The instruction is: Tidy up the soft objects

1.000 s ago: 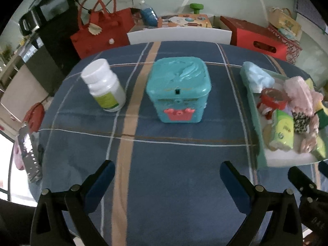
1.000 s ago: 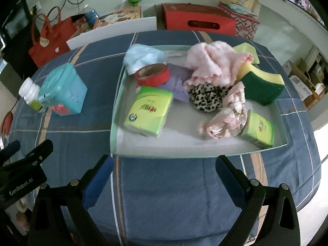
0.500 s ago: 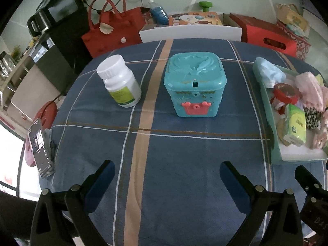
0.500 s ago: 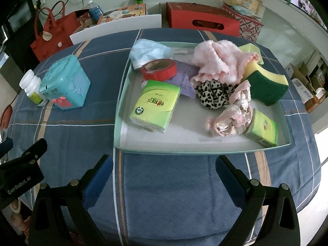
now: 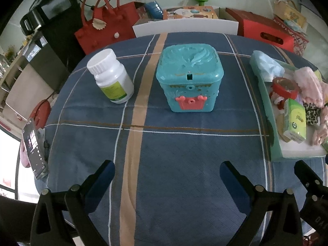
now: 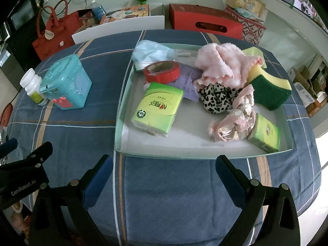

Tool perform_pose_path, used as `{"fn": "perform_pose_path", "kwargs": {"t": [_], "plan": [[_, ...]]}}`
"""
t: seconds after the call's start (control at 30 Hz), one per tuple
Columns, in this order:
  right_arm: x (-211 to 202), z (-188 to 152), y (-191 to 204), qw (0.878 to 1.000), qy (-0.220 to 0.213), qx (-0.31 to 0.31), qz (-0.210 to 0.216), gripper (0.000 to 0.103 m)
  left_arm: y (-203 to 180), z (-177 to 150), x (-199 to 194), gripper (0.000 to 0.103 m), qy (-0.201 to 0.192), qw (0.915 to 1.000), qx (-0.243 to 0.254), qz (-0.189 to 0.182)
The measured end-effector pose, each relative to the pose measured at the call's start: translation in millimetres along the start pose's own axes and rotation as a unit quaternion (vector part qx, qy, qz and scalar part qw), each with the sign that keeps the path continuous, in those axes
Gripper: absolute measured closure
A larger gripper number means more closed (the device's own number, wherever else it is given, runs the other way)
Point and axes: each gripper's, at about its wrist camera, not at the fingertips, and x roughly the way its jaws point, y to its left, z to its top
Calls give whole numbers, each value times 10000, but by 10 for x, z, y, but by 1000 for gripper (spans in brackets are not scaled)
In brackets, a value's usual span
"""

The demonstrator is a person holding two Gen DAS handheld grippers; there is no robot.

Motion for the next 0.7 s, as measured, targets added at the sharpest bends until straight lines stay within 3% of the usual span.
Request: {"fn": "perform_pose_path", "kwargs": {"t": [0.7], "plan": [[-13,16,-51,9999,-83,63,-38,3,-11,8,105,0,218,9997,37,-78]]}}
